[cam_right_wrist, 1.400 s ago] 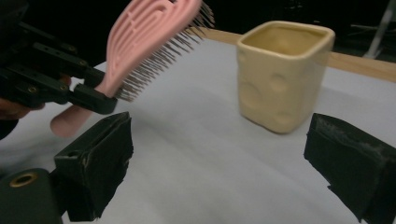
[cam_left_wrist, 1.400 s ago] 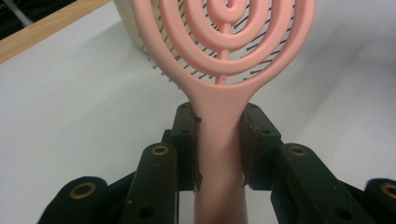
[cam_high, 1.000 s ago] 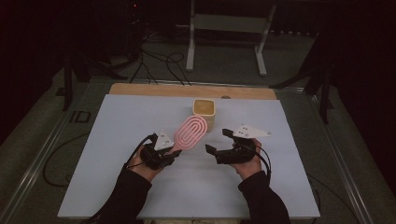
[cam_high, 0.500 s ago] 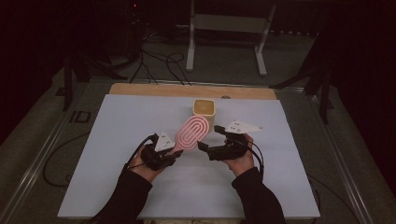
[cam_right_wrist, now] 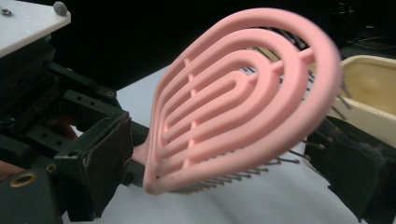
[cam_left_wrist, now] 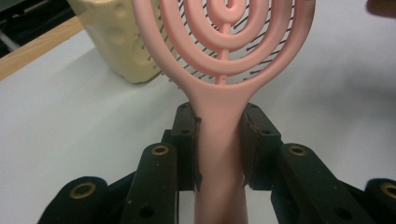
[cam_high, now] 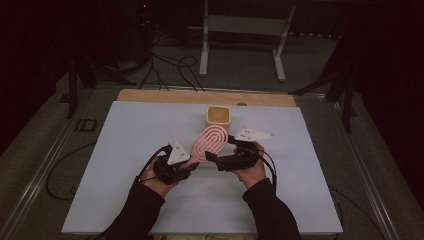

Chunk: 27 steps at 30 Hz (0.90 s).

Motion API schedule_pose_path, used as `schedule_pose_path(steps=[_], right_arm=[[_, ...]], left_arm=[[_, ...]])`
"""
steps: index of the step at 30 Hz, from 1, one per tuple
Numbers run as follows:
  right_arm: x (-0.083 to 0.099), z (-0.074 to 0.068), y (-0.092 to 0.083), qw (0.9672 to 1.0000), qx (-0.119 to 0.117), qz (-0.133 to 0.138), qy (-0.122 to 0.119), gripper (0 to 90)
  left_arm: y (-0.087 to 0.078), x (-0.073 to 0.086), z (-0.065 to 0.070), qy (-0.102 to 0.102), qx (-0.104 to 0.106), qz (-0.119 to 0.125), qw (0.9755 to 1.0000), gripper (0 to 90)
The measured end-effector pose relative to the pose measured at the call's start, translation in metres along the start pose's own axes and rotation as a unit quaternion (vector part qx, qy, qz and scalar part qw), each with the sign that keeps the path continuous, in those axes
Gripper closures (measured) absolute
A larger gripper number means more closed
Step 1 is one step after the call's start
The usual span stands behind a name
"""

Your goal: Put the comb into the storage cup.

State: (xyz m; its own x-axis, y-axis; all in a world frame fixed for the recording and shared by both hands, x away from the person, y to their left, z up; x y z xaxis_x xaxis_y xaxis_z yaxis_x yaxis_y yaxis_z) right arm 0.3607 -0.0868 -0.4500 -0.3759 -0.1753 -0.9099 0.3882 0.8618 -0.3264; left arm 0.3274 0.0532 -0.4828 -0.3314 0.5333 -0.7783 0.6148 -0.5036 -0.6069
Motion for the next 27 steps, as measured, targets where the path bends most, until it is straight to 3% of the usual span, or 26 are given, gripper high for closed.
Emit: schedule_pose_path(steps=[11,17,23,24,27], right_arm=[[-0.001,-0.002,0.01,0.9995,-0.016,-0.009,0.025,8.6],[-0.001,-0.003,0.01,0.9993,-0.017,-0.01,0.031,14.6],[0.0,-0.005,0.011,0.9988,-0.024,-0.014,0.041,28.4],[0.0,-0.004,0.011,0.9987,-0.02,-0.013,0.046,36.9],[-0.001,-0.003,0.008,0.9975,-0.032,-0.006,0.064,43.3]], left_arm=[[0.0,-0.001,0.002,0.003,0.0,0.007,1.0,70.9],[0.0,-0.002,0.003,0.005,0.0,0.01,0.9999,70.8],[0.0,-0.002,0.004,0.006,0.001,0.014,0.9999,70.8],[0.0,-0.002,0.004,0.006,0.002,0.015,0.9999,70.8],[0.0,-0.003,0.005,0.005,0.003,0.018,0.9998,70.8]])
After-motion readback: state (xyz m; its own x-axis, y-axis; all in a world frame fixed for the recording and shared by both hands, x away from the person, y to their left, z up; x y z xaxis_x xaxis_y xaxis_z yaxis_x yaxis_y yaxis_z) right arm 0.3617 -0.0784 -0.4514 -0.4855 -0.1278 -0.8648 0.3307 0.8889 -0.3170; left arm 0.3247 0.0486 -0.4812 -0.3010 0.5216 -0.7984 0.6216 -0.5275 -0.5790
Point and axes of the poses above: each handheld gripper's, and its own axes: y roughly forward along the jaws, x roughly out of its underside, z roughly to its right, the point moved 7 cm from there along y, roughly forward along the jaws, and after that the axes turned 8 degrees about -x, right-handed, at the moved point
